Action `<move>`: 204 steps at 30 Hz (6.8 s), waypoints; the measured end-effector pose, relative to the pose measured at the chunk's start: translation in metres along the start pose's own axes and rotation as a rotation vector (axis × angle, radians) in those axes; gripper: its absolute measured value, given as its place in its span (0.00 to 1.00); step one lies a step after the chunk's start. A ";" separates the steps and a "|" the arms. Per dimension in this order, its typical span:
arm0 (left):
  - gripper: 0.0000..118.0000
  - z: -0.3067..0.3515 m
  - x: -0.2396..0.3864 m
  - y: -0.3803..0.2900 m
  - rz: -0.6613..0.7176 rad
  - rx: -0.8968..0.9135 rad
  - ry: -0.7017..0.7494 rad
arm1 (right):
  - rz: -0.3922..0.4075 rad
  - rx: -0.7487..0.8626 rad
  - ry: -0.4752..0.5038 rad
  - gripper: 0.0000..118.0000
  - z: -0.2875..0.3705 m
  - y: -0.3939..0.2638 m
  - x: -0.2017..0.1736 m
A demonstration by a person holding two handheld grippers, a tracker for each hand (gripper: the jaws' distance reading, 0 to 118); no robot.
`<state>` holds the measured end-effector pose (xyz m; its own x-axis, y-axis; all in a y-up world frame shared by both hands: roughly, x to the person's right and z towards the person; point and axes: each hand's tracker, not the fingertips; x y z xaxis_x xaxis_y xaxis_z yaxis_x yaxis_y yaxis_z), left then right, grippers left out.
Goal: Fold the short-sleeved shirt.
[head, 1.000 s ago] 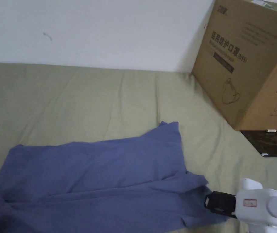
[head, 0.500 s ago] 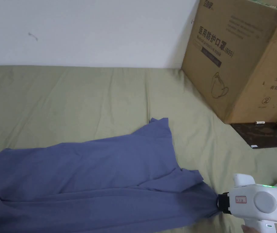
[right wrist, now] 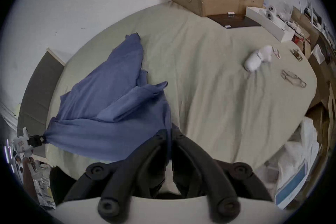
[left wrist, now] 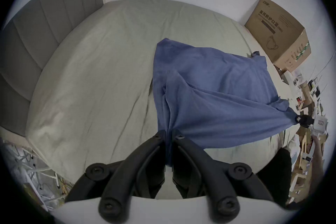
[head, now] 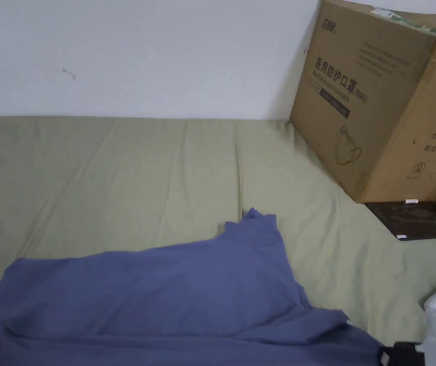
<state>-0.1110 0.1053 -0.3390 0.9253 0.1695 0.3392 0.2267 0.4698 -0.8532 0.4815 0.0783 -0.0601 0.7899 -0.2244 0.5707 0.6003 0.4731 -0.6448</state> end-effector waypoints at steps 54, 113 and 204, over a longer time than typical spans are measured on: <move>0.34 -0.183 0.007 0.163 -0.152 -0.047 0.073 | 0.177 0.067 0.005 0.00 -0.104 0.096 -0.127; 0.02 -0.018 -0.030 -0.018 -0.116 -0.134 -0.208 | -0.099 -0.067 0.041 0.01 0.004 -0.044 0.002; 0.06 -0.010 0.019 0.014 0.107 0.070 -0.235 | 0.202 0.059 0.083 0.00 -0.039 -0.026 -0.238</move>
<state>-0.0873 0.1060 -0.3488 0.8452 0.4138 0.3384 0.1024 0.4961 -0.8622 0.2833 0.0861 -0.1990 0.9025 -0.1881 0.3875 0.4223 0.5639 -0.7097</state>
